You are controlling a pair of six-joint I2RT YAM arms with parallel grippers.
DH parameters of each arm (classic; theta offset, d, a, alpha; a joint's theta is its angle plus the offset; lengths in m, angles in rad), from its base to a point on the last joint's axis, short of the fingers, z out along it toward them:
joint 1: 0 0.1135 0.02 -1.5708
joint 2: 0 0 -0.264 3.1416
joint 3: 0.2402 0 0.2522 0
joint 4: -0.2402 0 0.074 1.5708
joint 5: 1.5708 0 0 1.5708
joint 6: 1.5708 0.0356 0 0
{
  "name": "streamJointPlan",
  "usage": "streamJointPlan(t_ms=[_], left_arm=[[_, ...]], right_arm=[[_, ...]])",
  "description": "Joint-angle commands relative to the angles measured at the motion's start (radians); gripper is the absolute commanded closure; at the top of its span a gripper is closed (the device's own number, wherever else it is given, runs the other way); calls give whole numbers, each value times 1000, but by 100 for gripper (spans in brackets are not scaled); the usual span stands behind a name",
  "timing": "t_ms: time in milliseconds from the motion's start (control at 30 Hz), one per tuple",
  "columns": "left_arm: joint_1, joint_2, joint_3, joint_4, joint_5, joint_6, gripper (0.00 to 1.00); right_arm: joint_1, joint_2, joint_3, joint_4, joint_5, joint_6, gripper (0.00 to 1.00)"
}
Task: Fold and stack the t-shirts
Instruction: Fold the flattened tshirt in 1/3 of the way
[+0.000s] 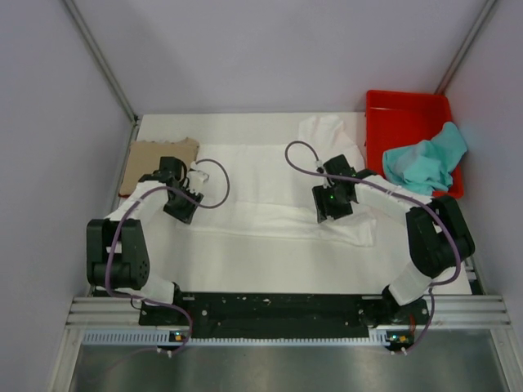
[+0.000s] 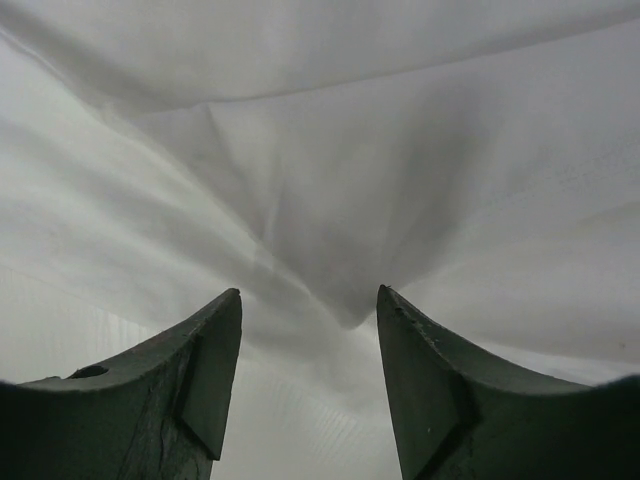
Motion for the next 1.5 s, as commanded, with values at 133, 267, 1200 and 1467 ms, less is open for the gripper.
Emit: streamJointPlan(t_ms=[133,267,1200,1467], left_arm=[[-1,14,-6,38,-18,-5,52],[-2,14,-7,36,-16,-7,52],[-1,8,-23,32,-48,15,52],[-2,11,-21,29,-53,17,52]], right_arm=[[4,36,-15,31,74,-72,52],[4,72,1,37,129,-67,75],[56,394,553,-85,244,-385,100],[73,474,705,-50,263,-417,69]])
